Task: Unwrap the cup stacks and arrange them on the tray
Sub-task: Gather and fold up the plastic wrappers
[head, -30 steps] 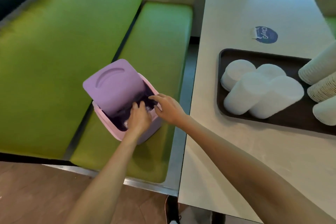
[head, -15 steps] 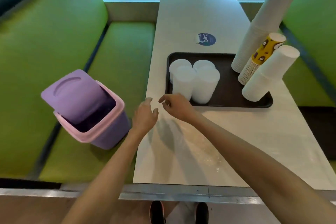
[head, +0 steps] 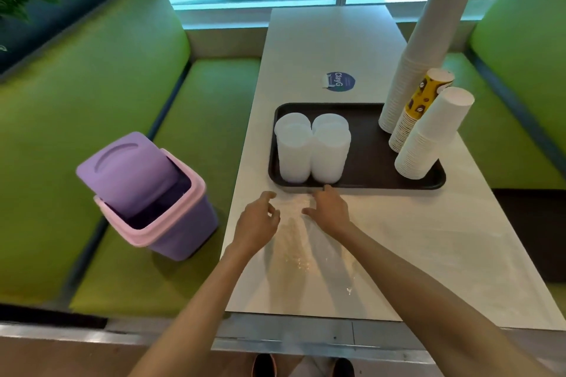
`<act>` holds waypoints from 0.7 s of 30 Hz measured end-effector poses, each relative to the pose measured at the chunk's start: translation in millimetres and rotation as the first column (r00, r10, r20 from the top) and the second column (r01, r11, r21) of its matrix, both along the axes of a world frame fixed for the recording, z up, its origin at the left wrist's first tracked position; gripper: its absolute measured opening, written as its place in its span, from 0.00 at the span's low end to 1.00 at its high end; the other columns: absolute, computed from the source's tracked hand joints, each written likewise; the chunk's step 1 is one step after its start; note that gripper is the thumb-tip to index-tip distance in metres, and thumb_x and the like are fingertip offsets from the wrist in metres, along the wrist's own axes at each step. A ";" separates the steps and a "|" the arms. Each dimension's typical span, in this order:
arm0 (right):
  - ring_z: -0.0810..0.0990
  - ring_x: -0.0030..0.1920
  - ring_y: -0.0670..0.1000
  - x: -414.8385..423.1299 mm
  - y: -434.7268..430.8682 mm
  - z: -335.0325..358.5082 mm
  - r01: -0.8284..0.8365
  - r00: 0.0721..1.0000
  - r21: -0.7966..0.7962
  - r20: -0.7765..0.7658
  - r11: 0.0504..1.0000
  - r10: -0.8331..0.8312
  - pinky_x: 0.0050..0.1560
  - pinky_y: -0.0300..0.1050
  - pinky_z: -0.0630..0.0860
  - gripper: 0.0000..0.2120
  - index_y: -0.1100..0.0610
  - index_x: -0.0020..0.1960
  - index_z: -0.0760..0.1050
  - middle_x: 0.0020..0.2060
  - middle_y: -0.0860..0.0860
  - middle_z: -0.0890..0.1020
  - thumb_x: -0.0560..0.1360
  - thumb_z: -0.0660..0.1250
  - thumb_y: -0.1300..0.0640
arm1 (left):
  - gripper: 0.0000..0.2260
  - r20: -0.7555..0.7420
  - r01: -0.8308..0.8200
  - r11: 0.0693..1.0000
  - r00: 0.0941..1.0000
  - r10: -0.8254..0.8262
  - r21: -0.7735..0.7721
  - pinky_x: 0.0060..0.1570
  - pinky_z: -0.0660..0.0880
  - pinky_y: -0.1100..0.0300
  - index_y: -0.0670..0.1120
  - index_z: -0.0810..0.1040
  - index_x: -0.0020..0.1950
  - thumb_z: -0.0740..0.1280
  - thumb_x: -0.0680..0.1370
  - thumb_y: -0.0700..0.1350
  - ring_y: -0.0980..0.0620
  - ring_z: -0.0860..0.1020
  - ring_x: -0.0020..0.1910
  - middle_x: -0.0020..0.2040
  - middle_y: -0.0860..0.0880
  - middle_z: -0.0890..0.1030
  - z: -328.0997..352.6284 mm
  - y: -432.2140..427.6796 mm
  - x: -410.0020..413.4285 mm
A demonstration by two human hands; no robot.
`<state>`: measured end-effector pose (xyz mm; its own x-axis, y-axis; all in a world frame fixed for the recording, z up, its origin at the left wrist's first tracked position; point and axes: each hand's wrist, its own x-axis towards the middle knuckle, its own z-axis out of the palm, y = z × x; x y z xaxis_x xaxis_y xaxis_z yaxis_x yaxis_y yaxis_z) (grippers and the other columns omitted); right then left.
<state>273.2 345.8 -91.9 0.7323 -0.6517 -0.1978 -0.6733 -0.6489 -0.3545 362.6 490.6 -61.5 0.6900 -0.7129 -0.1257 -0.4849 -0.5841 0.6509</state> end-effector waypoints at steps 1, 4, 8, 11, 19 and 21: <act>0.73 0.61 0.57 -0.5 0.0 -1.0 0.004 1.000 -0.004 -0.015 1.000 -0.004 0.57 0.48 0.71 0.22 0.57 0.66 0.71 0.61 0.57 0.72 0.77 0.67 0.48 | 0.17 0.003 -0.004 1.000 1.000 0.004 -0.001 0.53 0.74 0.53 0.45 0.70 0.68 0.63 0.79 0.41 0.45 0.79 0.51 0.52 0.46 0.81 0.0 1.7 0.8; 0.73 0.61 0.58 0.4 -0.1 -3.5 0.020 0.999 0.003 -0.035 1.000 -0.019 0.56 0.48 0.71 0.19 0.60 0.62 0.72 0.60 0.58 0.74 0.77 0.67 0.50 | 0.17 -0.001 -0.016 1.000 1.000 0.016 -0.006 0.52 0.75 0.53 0.45 0.70 0.68 0.62 0.79 0.41 0.46 0.79 0.50 0.51 0.46 0.81 -0.3 6.6 2.7; 0.78 0.54 0.59 4.0 -2.5 -3.9 0.071 0.997 0.079 -0.011 0.994 -0.070 0.46 0.45 0.70 0.11 0.63 0.49 0.76 0.53 0.59 0.80 0.74 0.70 0.55 | 0.16 -0.012 -0.023 1.000 1.000 0.023 -0.001 0.51 0.76 0.54 0.44 0.70 0.68 0.62 0.79 0.41 0.46 0.79 0.49 0.53 0.44 0.80 -0.6 9.8 4.1; 0.79 0.51 0.57 4.0 -5.7 -4.3 0.106 0.994 0.147 0.009 0.984 -0.108 0.43 0.43 0.70 0.08 0.63 0.48 0.80 0.48 0.57 0.82 0.71 0.71 0.60 | 0.16 -0.025 -0.016 1.000 1.000 0.016 0.006 0.52 0.76 0.52 0.44 0.70 0.67 0.62 0.79 0.41 0.45 0.79 0.49 0.52 0.45 0.80 0.6 10.4 4.6; 0.78 0.31 0.46 -3.7 -21.7 19.6 -0.068 0.997 0.510 0.075 0.858 0.034 0.38 0.38 0.76 0.08 0.57 0.36 0.77 0.32 0.52 0.81 0.70 0.75 0.62 | 0.12 -0.036 -0.042 0.999 0.999 0.041 -0.012 0.51 0.74 0.56 0.44 0.75 0.61 0.63 0.78 0.41 0.47 0.79 0.46 0.46 0.49 0.79 1.5 3.8 11.0; 0.80 0.31 0.45 -9.8 -30.1 36.4 -0.102 0.995 0.568 0.049 0.816 0.090 0.41 0.38 0.79 0.05 0.59 0.38 0.79 0.35 0.55 0.83 0.71 0.74 0.63 | 0.10 -0.051 -0.056 0.998 0.997 0.055 -0.029 0.50 0.74 0.56 0.44 0.77 0.59 0.64 0.78 0.41 0.48 0.78 0.45 0.46 0.48 0.79 1.4 -0.9 12.4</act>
<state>263.4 315.7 -55.4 0.7926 -0.3532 -0.4970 -0.6075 -0.3882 -0.6929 375.0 489.7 -60.1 0.7220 -0.6776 -0.1401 -0.4184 -0.5888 0.6916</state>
